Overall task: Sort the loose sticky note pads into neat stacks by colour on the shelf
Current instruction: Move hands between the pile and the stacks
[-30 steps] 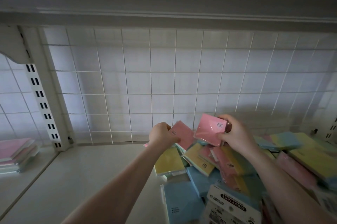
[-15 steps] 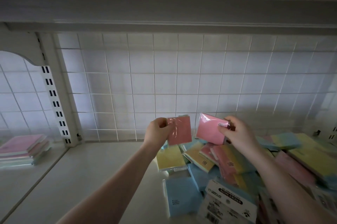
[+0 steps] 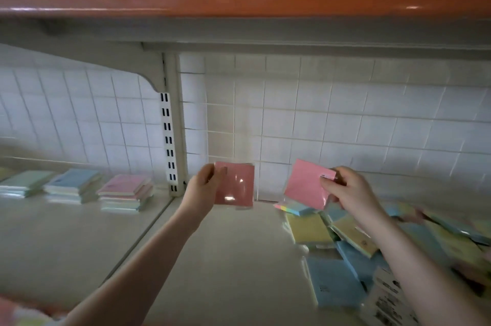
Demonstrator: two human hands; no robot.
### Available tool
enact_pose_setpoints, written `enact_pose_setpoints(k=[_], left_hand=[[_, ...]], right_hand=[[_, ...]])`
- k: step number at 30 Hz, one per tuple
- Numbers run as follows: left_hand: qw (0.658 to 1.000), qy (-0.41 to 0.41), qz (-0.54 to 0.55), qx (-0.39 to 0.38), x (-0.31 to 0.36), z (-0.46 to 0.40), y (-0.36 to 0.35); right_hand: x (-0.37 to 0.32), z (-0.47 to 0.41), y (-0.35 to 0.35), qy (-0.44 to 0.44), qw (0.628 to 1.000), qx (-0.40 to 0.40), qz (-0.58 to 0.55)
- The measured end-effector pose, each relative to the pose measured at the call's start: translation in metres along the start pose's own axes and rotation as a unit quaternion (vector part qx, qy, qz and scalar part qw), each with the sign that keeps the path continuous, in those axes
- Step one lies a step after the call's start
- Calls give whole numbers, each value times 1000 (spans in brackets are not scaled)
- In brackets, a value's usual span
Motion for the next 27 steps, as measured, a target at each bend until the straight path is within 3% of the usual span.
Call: enact_pose_setpoints(k=[4, 17, 27], left_hand=[[997, -10, -43, 65, -17, 7, 72], [992, 3, -71, 101, -75, -4, 305], [994, 22, -35, 101, -106, -10, 366]], right_hand=[[-23, -12, -52, 10, 1000, -22, -4], [-107, -40, -263, -16, 996, -45, -80], [-150, -70, -344, -56, 990, -64, -113]])
Point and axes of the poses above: each hand's wrist, its own z-axis away from the middle knuckle, its own y-axis out of the back of the hand, x = y × z, the point moved 5 cm from there along -z, towards the middle knuckle, and after that the axes turned 10 degrees about -x, right-handed, at the moved point
